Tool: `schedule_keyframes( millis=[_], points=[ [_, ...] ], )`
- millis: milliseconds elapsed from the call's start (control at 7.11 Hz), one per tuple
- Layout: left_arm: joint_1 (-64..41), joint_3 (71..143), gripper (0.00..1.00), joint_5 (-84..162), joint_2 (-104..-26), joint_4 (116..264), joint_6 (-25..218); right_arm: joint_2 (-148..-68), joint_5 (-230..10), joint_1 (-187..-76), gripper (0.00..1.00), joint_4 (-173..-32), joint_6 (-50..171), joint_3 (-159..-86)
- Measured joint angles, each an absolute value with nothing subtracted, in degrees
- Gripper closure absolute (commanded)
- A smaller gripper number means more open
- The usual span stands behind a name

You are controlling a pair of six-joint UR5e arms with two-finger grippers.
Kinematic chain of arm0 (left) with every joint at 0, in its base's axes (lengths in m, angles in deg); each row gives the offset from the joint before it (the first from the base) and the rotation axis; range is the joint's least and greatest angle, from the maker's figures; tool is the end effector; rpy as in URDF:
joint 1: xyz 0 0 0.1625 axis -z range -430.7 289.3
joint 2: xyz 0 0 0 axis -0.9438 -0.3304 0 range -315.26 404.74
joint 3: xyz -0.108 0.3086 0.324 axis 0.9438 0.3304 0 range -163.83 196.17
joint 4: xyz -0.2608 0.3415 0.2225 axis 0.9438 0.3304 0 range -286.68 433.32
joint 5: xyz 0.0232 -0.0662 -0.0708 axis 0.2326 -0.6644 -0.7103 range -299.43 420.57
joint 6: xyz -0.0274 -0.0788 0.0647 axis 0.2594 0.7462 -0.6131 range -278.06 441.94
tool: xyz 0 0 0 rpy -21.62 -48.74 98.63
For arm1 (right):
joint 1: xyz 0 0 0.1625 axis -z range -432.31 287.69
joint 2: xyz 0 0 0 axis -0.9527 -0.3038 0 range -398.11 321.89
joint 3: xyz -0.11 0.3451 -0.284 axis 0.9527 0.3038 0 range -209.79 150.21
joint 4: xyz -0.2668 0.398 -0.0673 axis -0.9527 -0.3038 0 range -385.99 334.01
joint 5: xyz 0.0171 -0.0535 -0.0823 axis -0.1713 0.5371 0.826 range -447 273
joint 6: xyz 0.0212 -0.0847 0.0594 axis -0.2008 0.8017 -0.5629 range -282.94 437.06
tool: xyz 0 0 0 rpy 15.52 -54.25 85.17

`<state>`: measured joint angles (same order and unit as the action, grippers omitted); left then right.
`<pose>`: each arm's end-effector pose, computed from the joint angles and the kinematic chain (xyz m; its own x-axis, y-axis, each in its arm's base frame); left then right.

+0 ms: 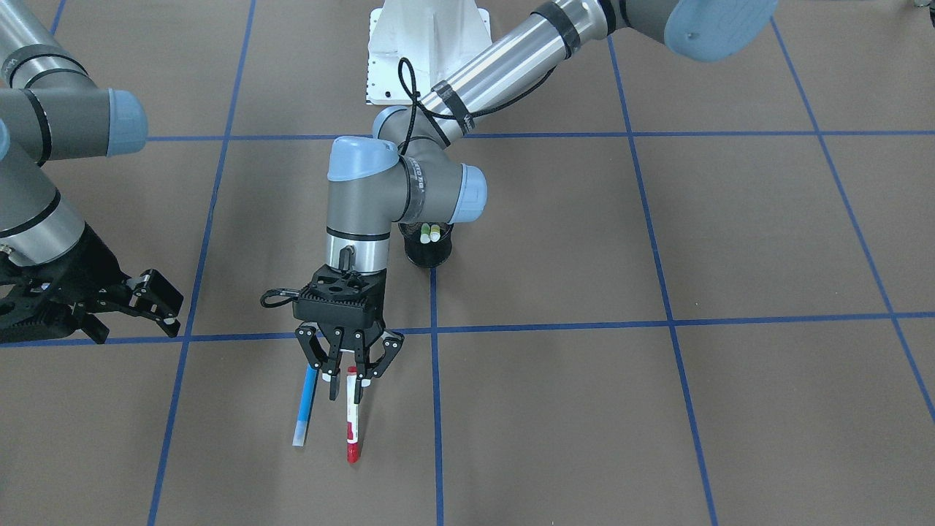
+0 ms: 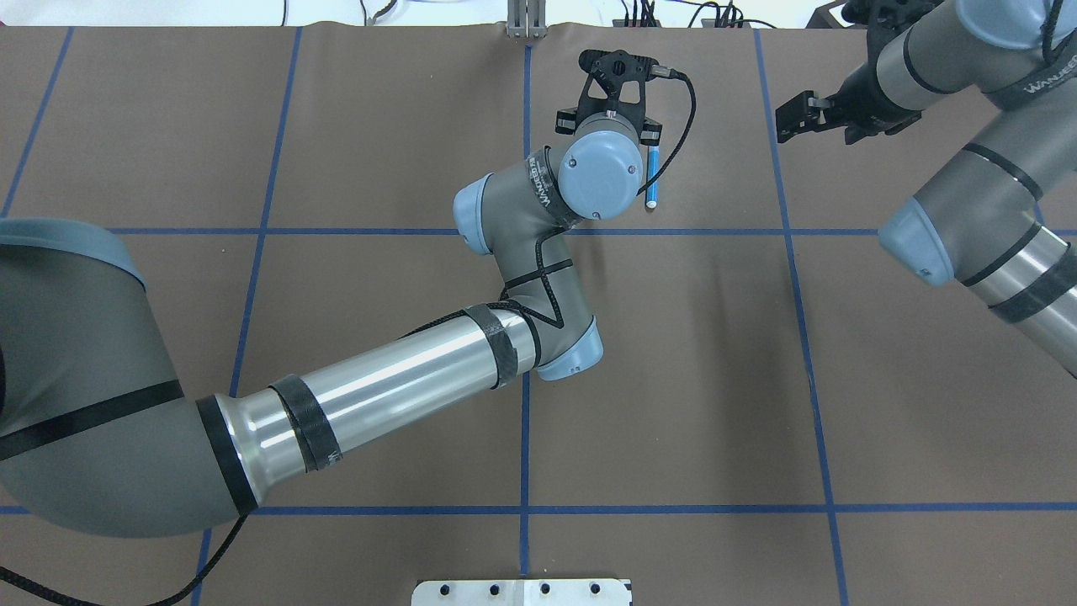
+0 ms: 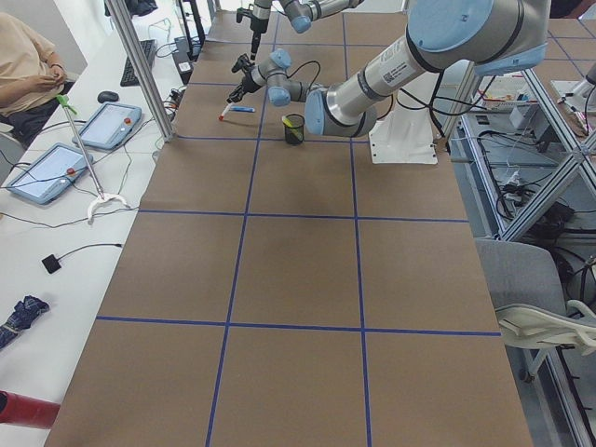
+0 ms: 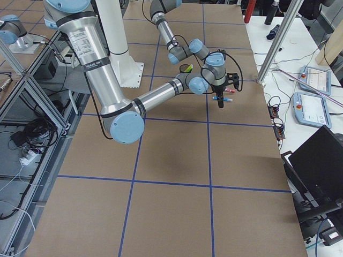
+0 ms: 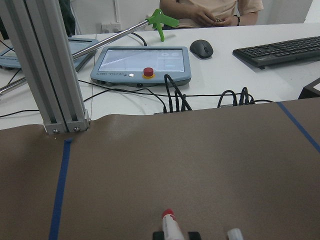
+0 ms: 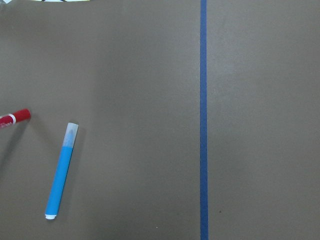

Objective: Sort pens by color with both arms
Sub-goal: 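Lower the white marker beside the blue highlighter, open the left gripper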

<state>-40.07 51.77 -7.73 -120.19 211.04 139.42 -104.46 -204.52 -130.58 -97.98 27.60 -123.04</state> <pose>0.7796 -0.6620 0.0627 0.6822 0.1765 -0.7095 0.4770 0.6280 0.6149 -0.3154 -0.6704 0.3696 0.6619 -0.0260 0.7492 -0.2006 0.9568 0.2104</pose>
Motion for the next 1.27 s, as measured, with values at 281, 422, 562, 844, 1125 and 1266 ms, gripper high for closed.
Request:
schedule_keyframes(
  millis=[281,422,562,844,1125,1266],
  points=[
    [-40.2,51.77,0.52,-7.73,-120.15,211.06,139.42,-104.46,-204.51,-130.58,0.01,-97.98,27.58,-123.04],
    [-40.24,51.77,0.52,-7.72,-120.14,211.1,139.42,-104.46,-204.51,-130.58,0.01,-97.96,27.58,-123.05],
    [-40.27,51.89,0.41,-7.75,-120.15,211.1,139.42,-104.43,-204.51,-130.58,0.01,-97.92,27.55,-123.09],
    [-40.13,52.55,0.01,-8.65,-120.15,210.97,136.74,-104.21,-204.55,-130.52,0.0,-97.87,27.55,-123.18],
    [-39.36,54.14,0.01,-9.86,-120.16,210.12,133.55,-103.53,-204.58,-130.3,0.0,-97.81,27.59,-123.72],
    [-38.47,56.44,0.01,-11.66,-119.83,207.56,132.24,-103.11,-204.59,-130.14,0.0,-97.78,27.55,-124.09]
  ],
)
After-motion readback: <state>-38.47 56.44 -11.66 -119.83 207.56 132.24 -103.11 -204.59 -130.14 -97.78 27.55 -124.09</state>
